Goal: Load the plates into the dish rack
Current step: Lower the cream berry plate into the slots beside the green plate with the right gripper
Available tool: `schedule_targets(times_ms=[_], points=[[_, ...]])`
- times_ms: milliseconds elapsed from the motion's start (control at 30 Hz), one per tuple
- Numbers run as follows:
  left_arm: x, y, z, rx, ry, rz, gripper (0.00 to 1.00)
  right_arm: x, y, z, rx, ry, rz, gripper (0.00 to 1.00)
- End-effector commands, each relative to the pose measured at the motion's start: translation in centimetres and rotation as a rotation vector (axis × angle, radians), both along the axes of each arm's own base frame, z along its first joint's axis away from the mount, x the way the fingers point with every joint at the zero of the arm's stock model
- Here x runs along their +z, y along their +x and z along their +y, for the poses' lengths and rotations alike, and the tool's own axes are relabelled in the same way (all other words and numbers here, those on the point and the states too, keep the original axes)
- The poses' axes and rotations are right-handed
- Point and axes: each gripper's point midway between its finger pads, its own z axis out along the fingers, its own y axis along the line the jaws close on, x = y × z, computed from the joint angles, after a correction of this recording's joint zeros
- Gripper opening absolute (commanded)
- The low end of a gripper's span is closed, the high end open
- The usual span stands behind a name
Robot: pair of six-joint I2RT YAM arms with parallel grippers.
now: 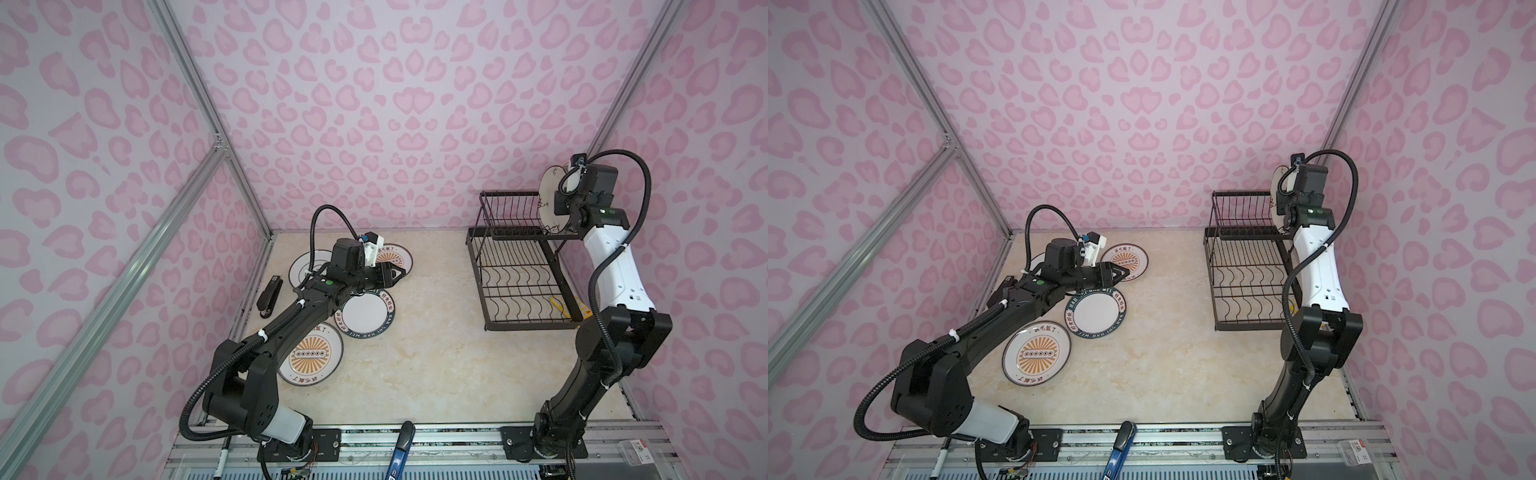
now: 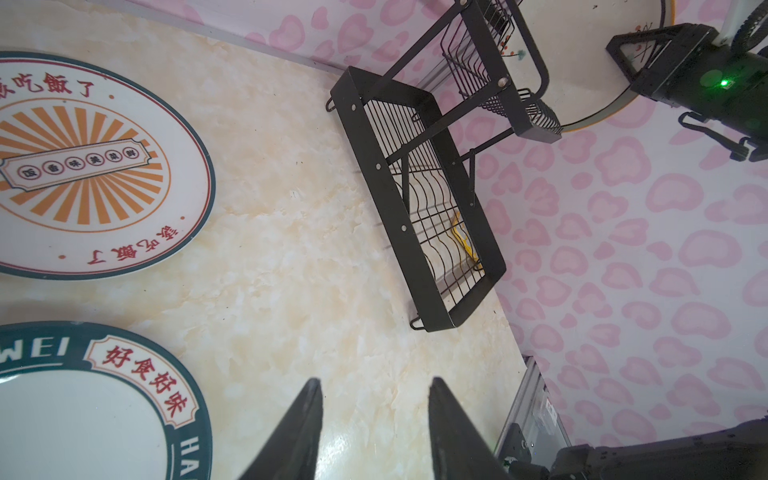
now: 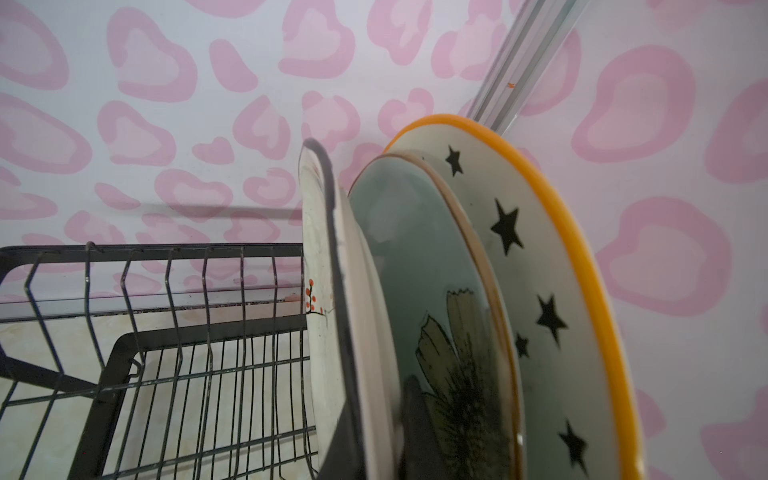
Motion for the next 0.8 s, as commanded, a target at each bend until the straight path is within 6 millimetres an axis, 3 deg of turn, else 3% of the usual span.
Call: schedule_targets(times_ms=[0,167,367,567,767], points=[[0.7,0.4,-0.3,-0.005,-0.016,-0.033,0.45,1.3,0.8,-0.1,0.003,-0.003,-0.067,0.00],[0.5,0.5,-0.5,-0.012,-0.025,-0.022,0.44,0.8,0.5,-0.2,-0.008,0.002,-0.057,0.00],[0.8,0.5,-0.2,-0.002,-0.022,-0.031,0.44,0.7,0.4,-0.4,-0.020,0.005,-0.052,0.21],[0.5,0.4,0.1,0.012,-0.004,-0.028,0.45,1.0,0.0,-0.5,-0.034,0.004,-0.061,0.33],[0.5,0.4,0.0,0.009,-0.007,-0.029,0.45,1.8,-0.6,-0.5,-0.036,0.011,-0.086,0.40]])
